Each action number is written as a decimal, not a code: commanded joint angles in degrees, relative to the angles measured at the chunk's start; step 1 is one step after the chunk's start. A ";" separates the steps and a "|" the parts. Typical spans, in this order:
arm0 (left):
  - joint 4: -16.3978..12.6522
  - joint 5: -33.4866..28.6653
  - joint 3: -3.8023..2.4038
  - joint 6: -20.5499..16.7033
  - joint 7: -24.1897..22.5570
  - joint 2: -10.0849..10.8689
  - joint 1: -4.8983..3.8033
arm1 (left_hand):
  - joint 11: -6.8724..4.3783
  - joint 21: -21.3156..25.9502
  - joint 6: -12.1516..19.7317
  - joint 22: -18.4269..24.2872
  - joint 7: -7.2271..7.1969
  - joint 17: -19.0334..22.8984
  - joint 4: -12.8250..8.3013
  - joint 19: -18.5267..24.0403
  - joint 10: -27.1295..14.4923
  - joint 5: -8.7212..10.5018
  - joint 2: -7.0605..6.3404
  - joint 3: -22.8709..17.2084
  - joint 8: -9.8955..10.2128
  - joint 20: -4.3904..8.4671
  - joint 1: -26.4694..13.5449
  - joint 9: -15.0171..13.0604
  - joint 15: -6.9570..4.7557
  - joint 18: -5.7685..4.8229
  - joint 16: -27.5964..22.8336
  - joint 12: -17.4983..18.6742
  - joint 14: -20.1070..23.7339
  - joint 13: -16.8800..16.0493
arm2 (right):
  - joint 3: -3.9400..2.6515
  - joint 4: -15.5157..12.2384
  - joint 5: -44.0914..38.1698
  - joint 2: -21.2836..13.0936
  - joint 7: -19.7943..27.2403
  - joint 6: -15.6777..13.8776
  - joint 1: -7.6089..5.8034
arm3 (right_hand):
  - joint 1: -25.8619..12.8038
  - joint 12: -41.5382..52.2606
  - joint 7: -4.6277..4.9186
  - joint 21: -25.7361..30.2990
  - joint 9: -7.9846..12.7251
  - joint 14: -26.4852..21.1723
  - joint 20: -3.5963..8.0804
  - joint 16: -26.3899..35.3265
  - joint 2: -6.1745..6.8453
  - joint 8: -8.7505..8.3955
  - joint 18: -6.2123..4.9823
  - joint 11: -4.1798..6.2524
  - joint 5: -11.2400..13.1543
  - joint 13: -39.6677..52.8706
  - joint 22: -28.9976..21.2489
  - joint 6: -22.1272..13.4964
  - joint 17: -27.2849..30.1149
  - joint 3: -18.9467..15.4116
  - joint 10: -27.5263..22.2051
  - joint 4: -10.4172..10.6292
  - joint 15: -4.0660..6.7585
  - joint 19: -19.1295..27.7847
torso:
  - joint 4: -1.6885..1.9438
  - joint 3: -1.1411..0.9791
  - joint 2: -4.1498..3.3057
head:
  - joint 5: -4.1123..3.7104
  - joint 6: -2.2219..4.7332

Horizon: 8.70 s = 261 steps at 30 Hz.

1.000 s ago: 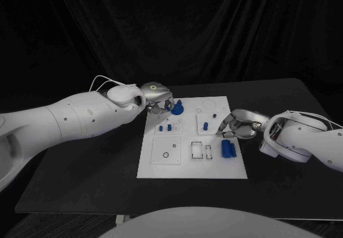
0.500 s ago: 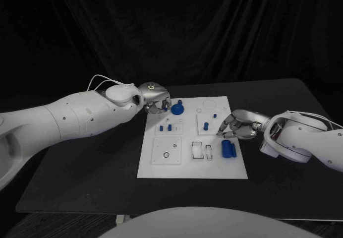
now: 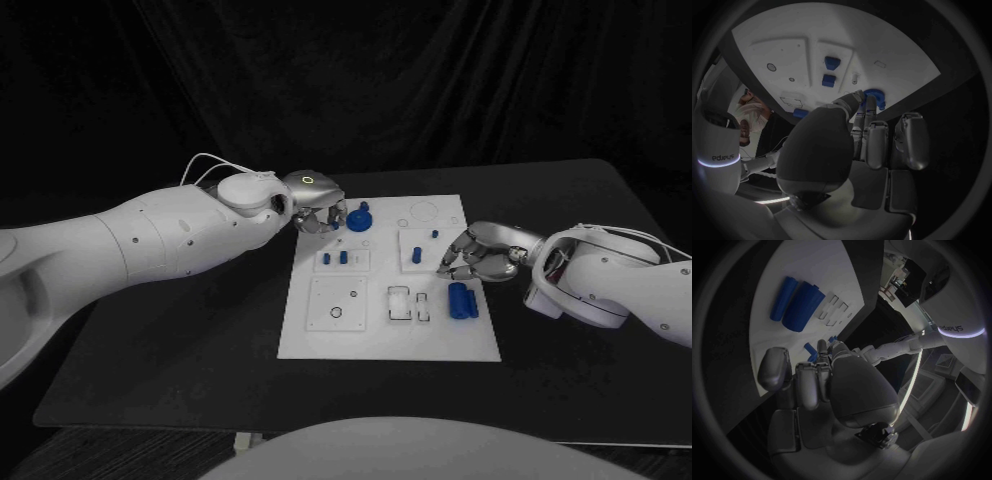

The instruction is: Assemble the parts on the task board

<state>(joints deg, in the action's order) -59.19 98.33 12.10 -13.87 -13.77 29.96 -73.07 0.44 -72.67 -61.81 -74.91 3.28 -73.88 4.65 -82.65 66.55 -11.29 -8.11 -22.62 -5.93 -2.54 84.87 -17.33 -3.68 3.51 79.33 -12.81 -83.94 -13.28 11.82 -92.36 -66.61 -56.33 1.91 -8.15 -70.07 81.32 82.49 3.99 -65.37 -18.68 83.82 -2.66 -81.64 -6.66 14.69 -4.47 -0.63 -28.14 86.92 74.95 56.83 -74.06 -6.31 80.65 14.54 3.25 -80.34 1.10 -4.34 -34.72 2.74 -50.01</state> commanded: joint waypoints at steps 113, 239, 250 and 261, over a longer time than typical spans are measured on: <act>3.86 -0.04 -0.05 3.09 1.23 -2.61 2.54 | 1.66 5.48 13.93 -9.12 -3.38 5.44 0.61 2.29 -3.60 2.87 -0.91 -1.48 2.34 -1.04 -2.54 3.56 0.99 0.93 -4.07 5.39 0.82 2.20 | -0.03 -0.09 0.01 -0.34 -1.69 1.38 0.16 | 1.02 -0.32 0.32 0.72 0.04 1.26 -0.09 0.34 -0.01 -0.10 -0.79 0.74 -0.38 -12.91 7.97 -0.28 0.26 0.63 0.35 -0.05 0.36 0.69 | 0.00 -0.01 0.00 | -0.17 0.01; -20.65 -89.26 0.06 15.26 -33.25 23.01 4.39 | -6.60 72.67 55.61 74.91 -8.45 73.88 12.27 82.65 -66.24 8.59 7.77 28.69 4.91 -13.14 -29.31 16.29 5.51 6.60 -79.33 9.15 83.94 12.48 | -0.05 19.43 -34.19 14.19 -2.20 -9.04 -2.56 | 5.46 -64.27 2.07 -1.94 9.24 0.83 -1.40 6.13 11.61 -10.20 0.20 -3.21 13.26 -68.84 9.41 1.84 7.54 6.50 -25.53 1.55 -1.45 -3.20 | 0.05 0.21 0.19 | -3.29 0.01; -20.39 -89.28 0.06 16.88 -33.77 23.02 4.39 | -5.82 72.67 56.45 74.91 -8.80 73.88 12.21 82.65 -66.41 8.59 9.45 29.19 5.04 -4.73 -28.07 16.41 4.26 6.75 -79.33 9.75 83.94 12.59 | -0.05 21.22 -34.03 15.63 -1.70 -8.12 -2.04 | 6.14 -63.73 2.77 -1.54 9.48 0.32 -1.62 6.32 11.72 -10.47 0.05 -3.44 9.58 -69.18 9.23 1.28 8.37 7.28 -26.51 1.21 -1.57 -2.70 | 0.09 0.21 0.16 | -3.36 0.01; -20.22 -89.29 0.06 16.56 -33.78 22.99 4.39 | -4.14 72.67 55.38 74.91 -6.75 73.88 12.17 82.65 -66.35 8.13 11.36 30.35 4.91 -3.74 -26.10 16.29 4.89 5.76 -79.33 9.23 83.94 12.52 | -0.05 22.81 -33.07 16.87 -1.12 -7.50 -1.51 | 6.63 -63.41 2.83 -1.58 9.42 0.10 -1.76 6.33 11.71 -10.13 0.03 -3.47 7.40 -69.48 9.20 1.79 8.68 8.06 -26.52 1.08 -1.75 -2.50 | 0.05 0.22 0.18 | -3.50 0.01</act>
<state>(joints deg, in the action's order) -79.40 9.76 12.23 2.20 -38.79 53.06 -68.73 -3.89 -0.19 -6.55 -0.06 -3.87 -0.10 16.86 -0.05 0.19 -2.87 2.80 7.44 -1.11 -6.53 58.82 -1.02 1.55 9.32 0.21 -3.31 0.03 -0.76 11.80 -69.69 -100.34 -39.52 0.78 -16.33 -71.73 87.39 18.70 6.55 -66.92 -9.20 83.90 -4.51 -75.21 5.04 4.37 -4.00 -4.11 -20.59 17.49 74.95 58.36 -65.39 1.36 54.45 15.57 2.00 -83.20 1.17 -4.11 -34.53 -0.80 -50.01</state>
